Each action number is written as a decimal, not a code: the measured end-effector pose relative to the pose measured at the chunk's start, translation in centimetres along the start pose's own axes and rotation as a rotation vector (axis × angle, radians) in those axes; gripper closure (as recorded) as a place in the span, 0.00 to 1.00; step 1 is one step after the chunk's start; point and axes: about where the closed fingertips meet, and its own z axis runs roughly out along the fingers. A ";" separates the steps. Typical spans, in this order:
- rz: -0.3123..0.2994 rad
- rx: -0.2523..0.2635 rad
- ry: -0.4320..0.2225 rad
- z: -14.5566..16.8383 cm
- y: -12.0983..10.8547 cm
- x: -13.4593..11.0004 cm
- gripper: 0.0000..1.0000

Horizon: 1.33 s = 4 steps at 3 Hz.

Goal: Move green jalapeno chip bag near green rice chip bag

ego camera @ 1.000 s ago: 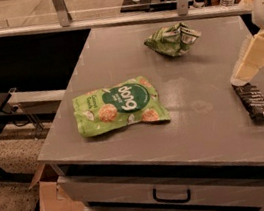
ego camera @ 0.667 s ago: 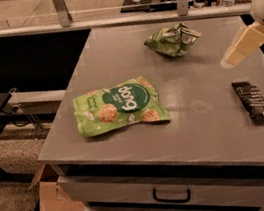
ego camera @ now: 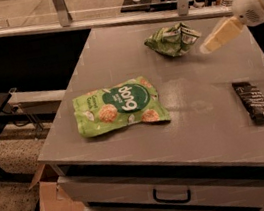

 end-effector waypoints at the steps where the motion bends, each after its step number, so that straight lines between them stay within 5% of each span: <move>1: 0.025 -0.028 -0.064 5.1 -0.2 -1.7 0.00; 2: 0.031 -0.052 -0.085 7.5 0.2 -2.6 0.00; 4: 0.027 -0.059 -0.089 9.2 0.9 -3.1 0.39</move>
Offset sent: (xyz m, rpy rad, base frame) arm 0.0776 0.0620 -0.0382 0.1161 0.0009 0.0741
